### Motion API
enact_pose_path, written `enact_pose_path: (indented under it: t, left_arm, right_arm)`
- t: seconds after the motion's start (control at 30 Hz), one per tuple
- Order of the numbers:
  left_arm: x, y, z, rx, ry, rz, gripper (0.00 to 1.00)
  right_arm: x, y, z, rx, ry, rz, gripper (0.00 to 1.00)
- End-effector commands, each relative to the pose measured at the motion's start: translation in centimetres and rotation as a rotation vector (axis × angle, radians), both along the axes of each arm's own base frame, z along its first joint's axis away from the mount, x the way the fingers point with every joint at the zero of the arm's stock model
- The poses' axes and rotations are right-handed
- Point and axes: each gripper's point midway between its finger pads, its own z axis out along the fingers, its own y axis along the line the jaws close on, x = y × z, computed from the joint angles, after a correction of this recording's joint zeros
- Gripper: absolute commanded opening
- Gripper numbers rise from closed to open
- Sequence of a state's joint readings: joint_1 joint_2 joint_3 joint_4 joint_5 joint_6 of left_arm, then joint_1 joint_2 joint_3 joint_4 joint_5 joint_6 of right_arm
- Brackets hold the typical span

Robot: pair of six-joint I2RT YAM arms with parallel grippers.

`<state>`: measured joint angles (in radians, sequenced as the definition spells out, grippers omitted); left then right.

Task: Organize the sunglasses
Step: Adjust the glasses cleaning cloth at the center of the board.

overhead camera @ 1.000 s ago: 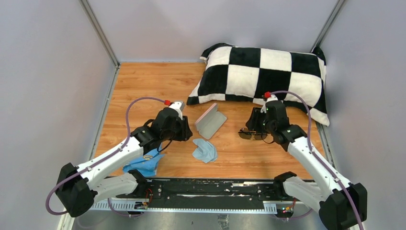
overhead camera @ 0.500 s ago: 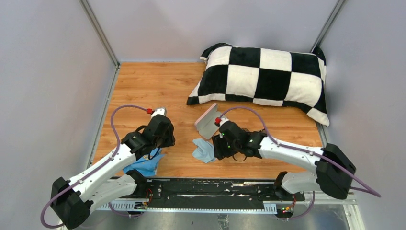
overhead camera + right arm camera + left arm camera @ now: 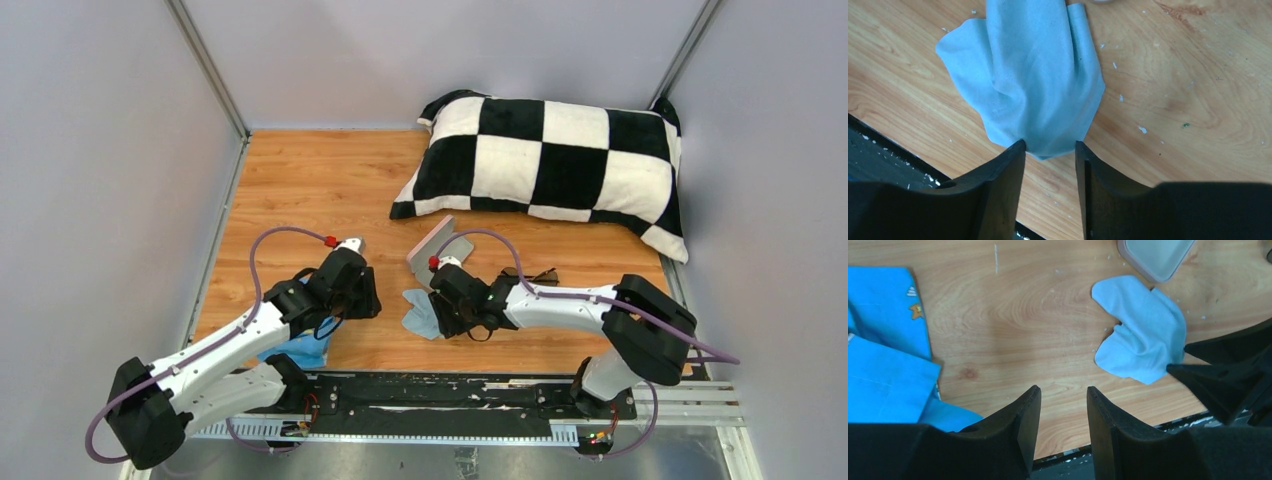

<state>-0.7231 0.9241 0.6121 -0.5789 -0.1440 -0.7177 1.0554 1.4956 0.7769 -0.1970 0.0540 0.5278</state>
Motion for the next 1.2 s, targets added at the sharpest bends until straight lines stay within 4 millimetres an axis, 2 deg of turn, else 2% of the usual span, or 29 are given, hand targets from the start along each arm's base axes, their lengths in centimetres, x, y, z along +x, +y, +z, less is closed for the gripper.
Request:
enact_pose_path:
  t: [0.0,0.13,0.27,0.33,0.4,0.43,0.5,0.53,0.67,0.8,1.0,1.17]
  left_arm:
    - [-1.7,-1.0,-1.1,-0.019,0.039,-0.073,0.45]
    - [-1.9,-1.1,-1.5,-0.025,0.041,-0.073,0.45]
    - [-2.2,-2.1,-1.8,-0.065,0.039,-0.098,0.45]
    - [-2.5,-2.8,-2.0,-0.080,0.041,-0.119,0.45]
    - [-2.9,-3.6,-2.1,-0.087,0.045,-0.147,0.45]
    - [-3.1,-4.1,-2.2,-0.087,0.046,-0.160,0.45]
    - [-3.6,-5.2,-2.3,-0.096,0.048,-0.185,0.45]
    - [-3.8,-5.8,-2.5,-0.096,0.053,-0.197,0.46]
    - [-4.4,-7.7,-3.1,-0.078,0.060,-0.207,0.48]
    - [-3.8,-8.6,-3.9,-0.031,0.049,-0.159,0.48]
    - [-2.0,-8.6,-4.3,-0.005,0.009,-0.059,0.38]
    - [-1.8,-9.5,-5.7,0.005,0.031,-0.055,0.31]
  right_arm:
    - [0.8,0.7,0.1,0.004,-0.023,-0.032,0.35]
    - [0.6,0.5,-0.3,-0.009,-0.014,-0.029,0.19]
    - [0.0,-0.2,0.4,-0.017,-0.003,-0.006,0.06]
    - [-0.4,-0.8,0.8,-0.026,0.000,0.003,0.04]
    - [-0.9,-1.6,1.0,-0.044,0.008,0.014,0.07]
    - [-1.0,-1.9,1.0,-0.052,0.010,0.017,0.15]
    - [-1.4,-2.8,0.9,-0.077,0.018,0.021,0.38]
    - [-1.6,-3.2,0.9,-0.090,0.020,0.017,0.44]
    - [-1.7,-4.9,1.4,-0.091,-0.002,-0.046,0.48]
    - [-1.7,-6.4,2.2,-0.045,-0.035,-0.137,0.50]
    - [-2.3,-7.8,1.7,-0.012,-0.022,-0.218,0.50]
    - [-2.8,-8.2,1.3,0.000,0.001,-0.246,0.51]
